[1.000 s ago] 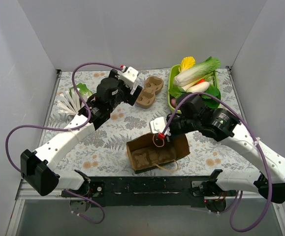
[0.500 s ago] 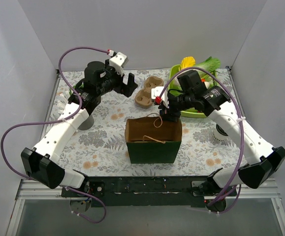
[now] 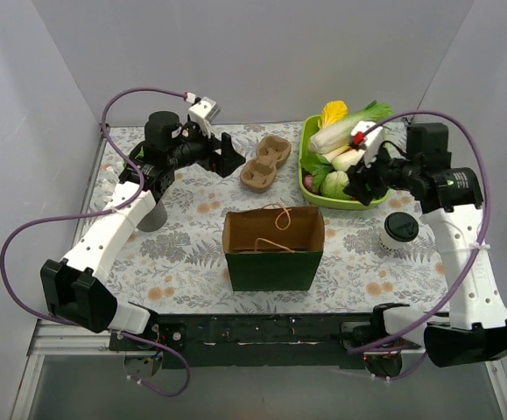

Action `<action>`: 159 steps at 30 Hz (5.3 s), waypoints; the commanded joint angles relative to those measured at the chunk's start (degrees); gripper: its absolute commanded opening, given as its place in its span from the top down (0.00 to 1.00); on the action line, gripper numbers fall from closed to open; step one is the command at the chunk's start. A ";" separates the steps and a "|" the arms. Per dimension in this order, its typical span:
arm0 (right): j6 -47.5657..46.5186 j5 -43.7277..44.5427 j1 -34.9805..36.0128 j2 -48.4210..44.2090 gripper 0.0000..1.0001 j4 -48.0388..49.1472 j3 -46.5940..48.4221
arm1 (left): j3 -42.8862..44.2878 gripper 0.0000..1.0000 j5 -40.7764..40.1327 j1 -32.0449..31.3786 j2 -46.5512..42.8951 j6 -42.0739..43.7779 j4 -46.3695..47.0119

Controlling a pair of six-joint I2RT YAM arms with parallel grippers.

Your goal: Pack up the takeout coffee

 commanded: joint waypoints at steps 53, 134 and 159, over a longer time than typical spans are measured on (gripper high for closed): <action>-4.06 16.10 -28.50 19.15 0.07 -10.39 -7.72 | -3.20 0.13 12.49 -0.30 -0.79 -1.80 2.88; -4.76 23.22 -24.99 21.09 0.30 -13.64 -13.26 | -4.95 0.13 13.36 -0.30 -1.50 -0.66 1.92; -4.60 0.30 -24.11 15.55 0.99 -19.97 11.07 | 6.28 0.16 26.45 -0.82 -0.28 31.94 -28.92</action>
